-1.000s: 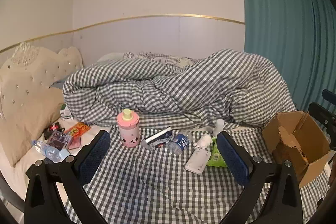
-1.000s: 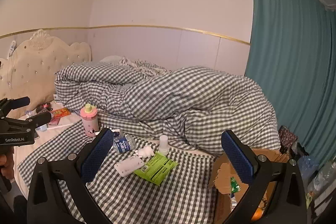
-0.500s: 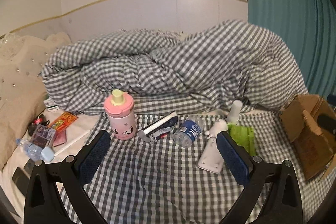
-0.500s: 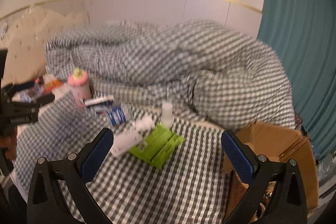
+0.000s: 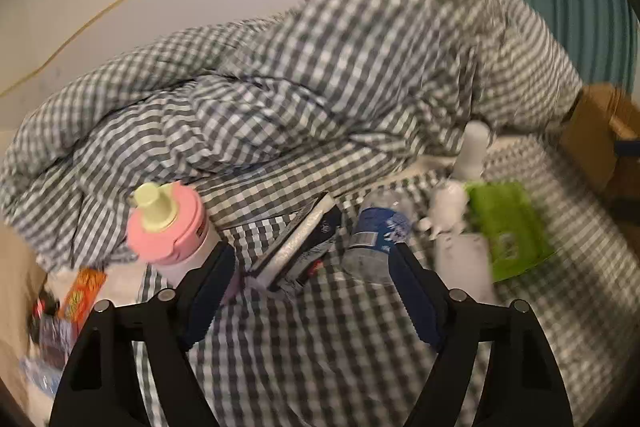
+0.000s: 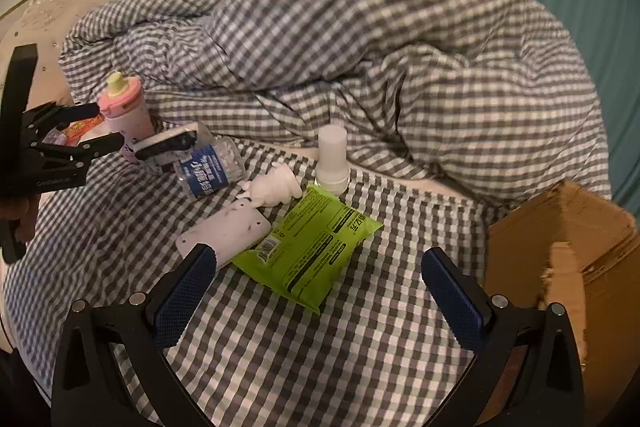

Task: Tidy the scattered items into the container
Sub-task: 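Grasp the green wipes pack with the right tool while the left tool grasps the white-black packet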

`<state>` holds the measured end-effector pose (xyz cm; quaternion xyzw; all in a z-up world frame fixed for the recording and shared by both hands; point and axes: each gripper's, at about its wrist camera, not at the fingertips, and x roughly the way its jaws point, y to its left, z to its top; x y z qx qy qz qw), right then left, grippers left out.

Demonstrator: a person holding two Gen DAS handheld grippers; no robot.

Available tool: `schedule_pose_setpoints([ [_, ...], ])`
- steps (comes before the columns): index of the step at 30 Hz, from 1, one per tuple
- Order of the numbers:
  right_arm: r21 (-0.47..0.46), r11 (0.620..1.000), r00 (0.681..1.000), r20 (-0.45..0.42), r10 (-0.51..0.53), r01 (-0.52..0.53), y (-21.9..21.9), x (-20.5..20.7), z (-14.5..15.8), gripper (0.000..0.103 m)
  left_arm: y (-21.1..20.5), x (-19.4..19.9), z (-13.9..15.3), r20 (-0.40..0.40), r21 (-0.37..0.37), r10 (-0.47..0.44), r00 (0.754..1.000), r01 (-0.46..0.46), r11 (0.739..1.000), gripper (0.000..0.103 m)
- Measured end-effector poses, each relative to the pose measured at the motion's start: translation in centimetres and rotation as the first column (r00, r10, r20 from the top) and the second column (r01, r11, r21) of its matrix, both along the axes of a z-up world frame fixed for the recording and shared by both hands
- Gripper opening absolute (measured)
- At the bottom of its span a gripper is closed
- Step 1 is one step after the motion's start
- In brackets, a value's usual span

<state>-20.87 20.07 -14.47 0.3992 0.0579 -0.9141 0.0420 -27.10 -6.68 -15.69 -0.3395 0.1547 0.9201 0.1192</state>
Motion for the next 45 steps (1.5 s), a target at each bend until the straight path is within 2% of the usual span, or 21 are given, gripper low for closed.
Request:
schedule_pose_setpoints([
  [8,-0.04,0.999,0.998,0.062,-0.013,0.015,0.8,-3.0,-3.5,0.103,0.7,-5.2,-3.8,0.064,-0.102,-0.031,0.997,0.037,0.994,0.069],
  [13,-0.053,0.998,0.995,0.094,-0.021,0.026,1.4,-4.0,-5.3,0.103,1.1,-7.3,-6.2,0.112,-0.143,-0.021,0.993,0.037,0.989,0.068],
  [15,-0.053,0.998,0.994,0.104,-0.026,0.032,1.6,-4.4,-5.9,0.103,1.0,-8.0,-7.2,0.132,-0.148,-0.011,0.991,0.031,0.988,0.053],
  [16,-0.057,0.998,0.994,0.108,-0.028,0.035,1.7,-4.5,-6.2,0.103,1.0,-8.1,-7.5,0.139,-0.15,-0.002,0.99,0.023,0.988,0.032],
  [17,-0.064,0.997,0.993,0.112,-0.031,0.038,1.8,-4.7,-6.4,0.103,0.9,-8.3,-7.8,0.144,-0.152,0.015,0.989,0.007,0.988,0.02],
  [20,-0.088,0.995,0.991,0.131,-0.034,0.046,2.0,-5.3,-7.3,0.103,0.7,-7.7,-7.9,0.128,-0.13,0.025,0.991,-0.008,0.991,0.012],
  [22,-0.084,0.996,0.99,0.14,-0.031,0.043,1.8,-5.6,-7.9,0.103,0.7,-7.2,-7.7,0.111,-0.127,0.038,0.993,-0.024,0.992,0.011],
  [27,-0.106,0.993,0.987,0.159,-0.032,0.049,1.1,-6.5,-8.9,0.103,-0.4,-6.0,-6.2,0.085,-0.059,0.112,0.99,-0.107,0.993,0.011],
  [34,-0.093,0.993,0.982,0.183,-0.047,0.065,-0.4,-7.7,-10.4,0.103,-2.1,-3.5,-3.9,0.045,0.042,0.212,0.976,-0.214,0.976,0.011],
  [37,-0.059,0.993,0.975,0.204,-0.086,0.1,-0.6,-8.5,-11.5,0.103,-2.6,-2.6,-3.4,0.042,0.082,0.231,0.972,-0.234,0.969,0.011],
  [39,-0.101,0.988,0.972,0.215,-0.094,0.118,-0.5,-8.9,-12.0,0.103,-2.9,-1.8,-3.1,0.039,0.101,0.241,0.97,-0.244,0.965,0.011],
  [45,-0.073,0.984,0.955,0.264,-0.136,0.161,-1.1,-10.2,-14.0,0.103,-3.3,-0.5,-2.8,0.051,0.156,0.26,0.964,-0.264,0.952,0.011],
])
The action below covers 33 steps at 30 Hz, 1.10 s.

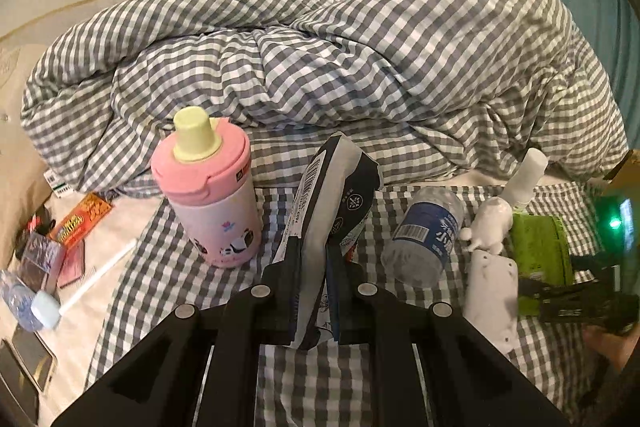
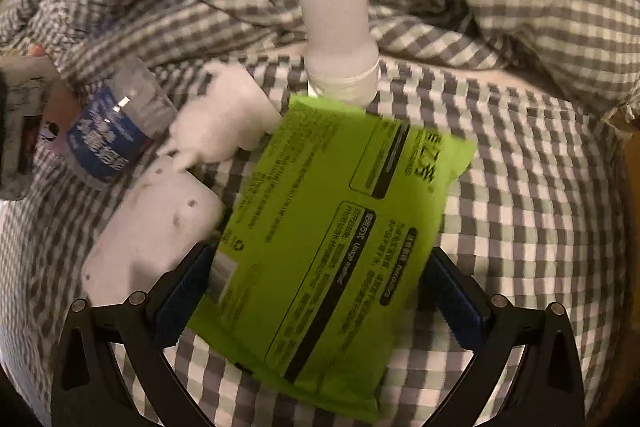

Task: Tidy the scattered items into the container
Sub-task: 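Grasp the green wipes pack with the right tool while the left tool grasps the white-black packet, then lift and carry the wipes pack and packet over the cardboard box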

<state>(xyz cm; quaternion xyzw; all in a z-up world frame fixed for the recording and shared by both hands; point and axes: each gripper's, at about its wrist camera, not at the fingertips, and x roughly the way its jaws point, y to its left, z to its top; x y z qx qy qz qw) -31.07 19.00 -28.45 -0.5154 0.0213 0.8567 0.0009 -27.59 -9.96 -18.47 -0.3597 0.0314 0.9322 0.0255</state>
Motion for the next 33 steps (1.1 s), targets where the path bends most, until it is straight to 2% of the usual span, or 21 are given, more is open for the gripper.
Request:
schedule_pose_setpoints([
  [2,0.031,1.0,1.0,-0.015,0.0,0.0,-0.5,0.0,-0.1,0.101,-0.1,0.3,0.0,0.002,0.011,0.003,1.0,-0.003,1.0,0.011],
  [5,0.04,0.999,1.0,-0.029,0.013,-0.012,-0.9,0.1,0.0,0.091,-0.1,0.5,-0.1,0.009,0.026,0.002,1.0,-0.003,1.0,0.011],
  [9,0.014,0.999,0.998,-0.048,0.032,-0.031,-0.9,0.6,0.6,0.082,0.0,1.0,0.1,0.005,0.044,0.0,1.0,0.0,0.999,0.011],
  [19,-0.003,0.999,0.993,-0.108,0.044,-0.045,0.2,2.9,2.1,0.078,1.1,2.4,2.1,-0.034,0.054,-0.016,0.999,0.017,0.998,0.011],
  [25,-0.007,0.999,0.984,-0.168,0.051,-0.053,1.8,5.0,5.6,0.078,2.4,3.6,4.3,-0.069,0.057,-0.025,0.997,0.029,0.998,0.011],
  [33,-0.014,0.997,0.963,-0.263,0.064,-0.07,2.8,9.3,11.8,0.078,4.8,6.8,8.6,-0.125,0.075,-0.015,0.992,0.025,0.997,0.011],
])
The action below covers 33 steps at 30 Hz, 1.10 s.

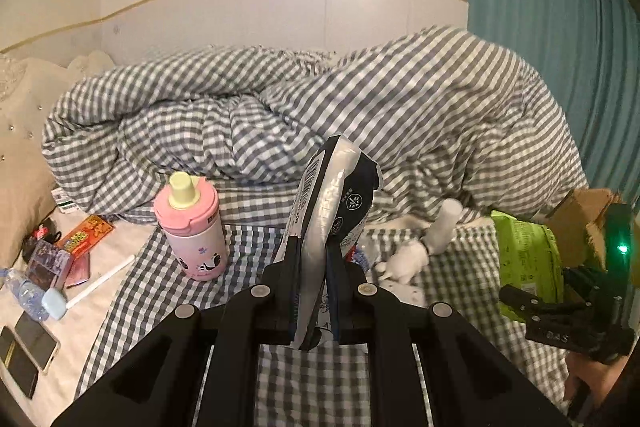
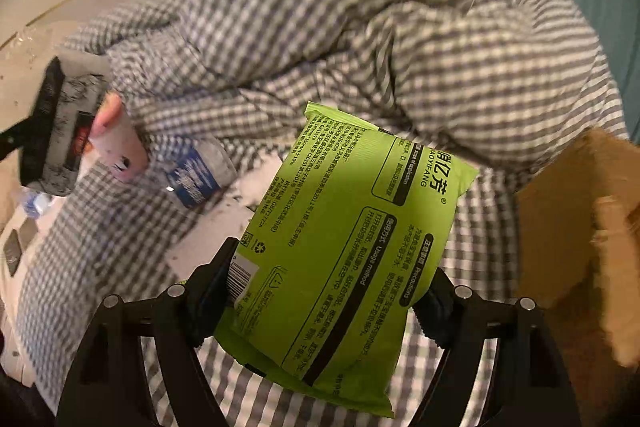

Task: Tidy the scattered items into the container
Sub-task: 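Lift and carry the wipes pack and packet over the cardboard box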

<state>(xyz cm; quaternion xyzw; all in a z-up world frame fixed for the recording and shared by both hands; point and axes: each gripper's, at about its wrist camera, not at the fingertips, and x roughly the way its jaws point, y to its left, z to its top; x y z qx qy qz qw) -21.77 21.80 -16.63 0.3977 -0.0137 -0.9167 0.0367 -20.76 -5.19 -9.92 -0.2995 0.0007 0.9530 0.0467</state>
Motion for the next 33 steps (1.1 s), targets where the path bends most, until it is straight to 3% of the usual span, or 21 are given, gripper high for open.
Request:
schedule_pose_setpoints([
  [4,-0.005,1.0,0.999,-0.051,0.0,-0.001,0.5,2.8,3.3,0.078,1.0,2.1,2.0,-0.023,0.036,-0.003,1.0,0.003,0.999,0.011],
  [19,0.011,1.0,0.969,-0.246,-0.007,0.01,2.8,14.3,14.2,0.078,5.6,10.9,8.1,-0.121,0.063,-0.048,0.992,0.056,0.996,0.011],
  [33,0.028,0.994,0.936,-0.338,-0.094,0.109,8.9,22.9,19.0,0.078,13.4,15.7,10.9,-0.174,0.083,-0.157,0.972,0.173,0.981,0.011],
])
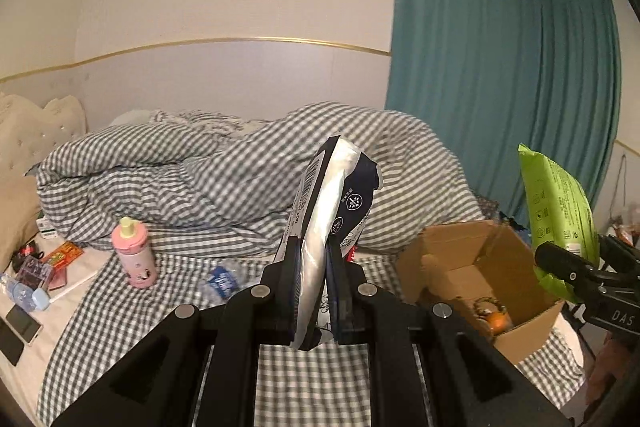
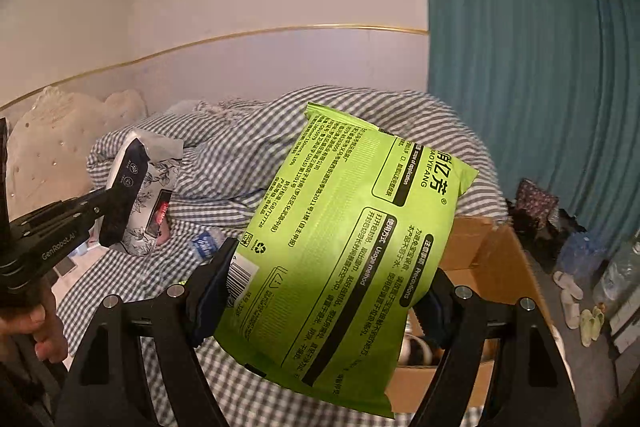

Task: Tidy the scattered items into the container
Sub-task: 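Lift and carry the wipes pack and packet over the cardboard box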

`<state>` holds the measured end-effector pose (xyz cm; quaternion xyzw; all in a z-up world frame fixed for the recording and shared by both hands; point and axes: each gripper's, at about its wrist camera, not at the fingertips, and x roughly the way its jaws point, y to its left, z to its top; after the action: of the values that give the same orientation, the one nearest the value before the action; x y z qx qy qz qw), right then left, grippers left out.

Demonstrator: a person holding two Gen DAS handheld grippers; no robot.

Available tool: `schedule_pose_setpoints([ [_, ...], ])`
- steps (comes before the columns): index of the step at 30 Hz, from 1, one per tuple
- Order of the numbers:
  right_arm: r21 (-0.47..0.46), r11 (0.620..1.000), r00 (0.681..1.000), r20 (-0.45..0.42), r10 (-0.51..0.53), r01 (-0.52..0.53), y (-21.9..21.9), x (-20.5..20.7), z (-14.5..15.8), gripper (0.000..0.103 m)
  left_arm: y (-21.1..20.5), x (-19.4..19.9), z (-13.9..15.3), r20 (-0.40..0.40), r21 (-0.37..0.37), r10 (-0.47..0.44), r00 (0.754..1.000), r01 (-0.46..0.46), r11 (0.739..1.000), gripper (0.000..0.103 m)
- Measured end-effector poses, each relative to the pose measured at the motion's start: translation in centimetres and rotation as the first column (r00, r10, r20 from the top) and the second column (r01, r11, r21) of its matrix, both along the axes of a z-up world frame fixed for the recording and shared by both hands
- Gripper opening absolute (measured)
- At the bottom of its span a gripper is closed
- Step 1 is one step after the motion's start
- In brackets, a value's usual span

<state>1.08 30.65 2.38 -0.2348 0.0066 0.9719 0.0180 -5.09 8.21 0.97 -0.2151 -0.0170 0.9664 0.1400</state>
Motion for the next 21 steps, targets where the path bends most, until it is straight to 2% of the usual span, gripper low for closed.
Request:
schedule_pose_setpoints([
  [10,0.008,0.995,0.995,-0.012,-0.097,0.097,5.0,3.5,0.9,0.078,5.8,0.7,0.8,-0.012,-0.012,-0.083,0.996,0.083,0.996,0.011],
  [21,0.04,0.972,0.972,0.007,-0.233,0.232,10.0,6.0,0.8,0.078,13.0,0.1,0.0,0.009,-0.023,-0.189,0.982,0.189,0.982,0.011],
])
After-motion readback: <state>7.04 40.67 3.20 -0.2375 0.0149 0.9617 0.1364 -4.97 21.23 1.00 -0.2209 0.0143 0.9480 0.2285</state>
